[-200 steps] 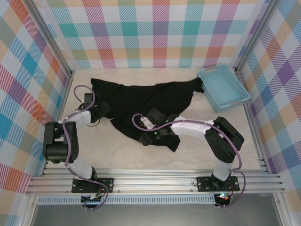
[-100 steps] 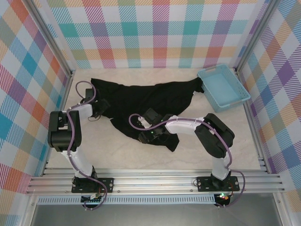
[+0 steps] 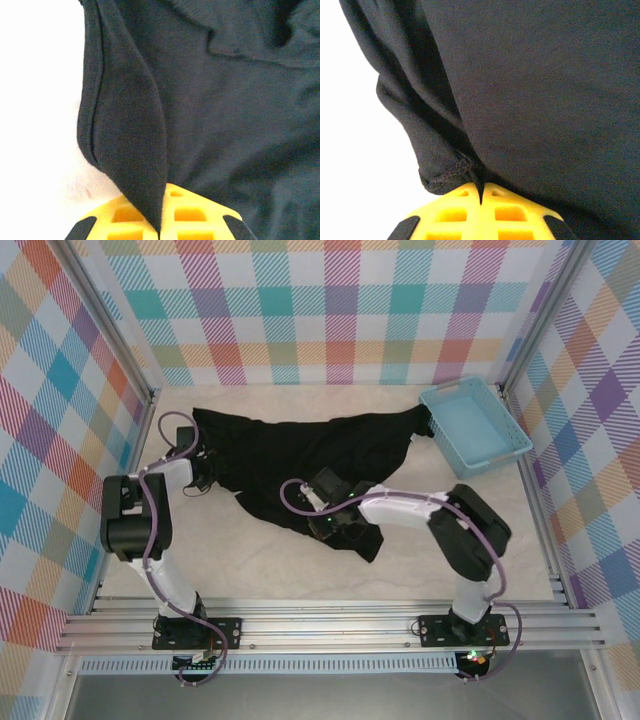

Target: Fold the inside-out t-shirt

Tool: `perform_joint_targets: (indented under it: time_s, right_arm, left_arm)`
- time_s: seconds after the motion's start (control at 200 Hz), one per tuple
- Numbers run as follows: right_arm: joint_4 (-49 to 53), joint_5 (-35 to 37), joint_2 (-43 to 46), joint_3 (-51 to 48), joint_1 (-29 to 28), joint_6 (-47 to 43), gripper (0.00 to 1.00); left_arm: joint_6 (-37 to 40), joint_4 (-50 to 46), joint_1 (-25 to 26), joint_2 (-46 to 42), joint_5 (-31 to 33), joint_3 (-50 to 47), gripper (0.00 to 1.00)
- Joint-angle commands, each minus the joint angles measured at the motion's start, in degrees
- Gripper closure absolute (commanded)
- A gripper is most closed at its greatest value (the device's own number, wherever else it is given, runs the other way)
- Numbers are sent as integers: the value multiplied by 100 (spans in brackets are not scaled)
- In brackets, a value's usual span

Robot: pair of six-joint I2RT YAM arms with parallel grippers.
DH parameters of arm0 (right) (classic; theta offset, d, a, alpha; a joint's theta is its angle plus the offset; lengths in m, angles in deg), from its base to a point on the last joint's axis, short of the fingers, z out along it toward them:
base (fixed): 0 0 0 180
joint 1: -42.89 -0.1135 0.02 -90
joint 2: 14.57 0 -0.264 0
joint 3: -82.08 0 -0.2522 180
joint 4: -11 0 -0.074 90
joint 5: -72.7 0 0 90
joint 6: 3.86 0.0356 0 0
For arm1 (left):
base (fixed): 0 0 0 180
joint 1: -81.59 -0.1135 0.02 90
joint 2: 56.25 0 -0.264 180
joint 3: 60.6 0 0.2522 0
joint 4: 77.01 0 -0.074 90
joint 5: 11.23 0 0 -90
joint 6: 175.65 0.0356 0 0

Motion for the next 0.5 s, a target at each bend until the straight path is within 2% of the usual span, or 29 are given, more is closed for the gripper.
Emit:
perform_joint_targets:
  time_s: [0.0, 0.13, 0.245, 0.385, 0.495]
  right_arm:
    - [499, 461, 1304, 109, 409, -319, 100]
    - [816, 658, 2860, 541, 1155, -695, 100]
    - [660, 1132, 3813, 956, 1388, -1115, 100]
    - [775, 1485, 4330, 1786, 1381, -1533, 100]
    - [925, 1483, 4664, 2501, 1381, -1595, 100]
  left_arm:
    - [-337, 238, -18, -1458, -470, -184, 99]
    - [-618, 210, 137, -3192, -339, -7, 100]
    - [-499, 40, 336, -4379, 17, 488, 100]
    - [-384, -302, 487, -5204, 283, 1381, 100]
    - [-173, -574, 518, -5526, 216, 2203, 100]
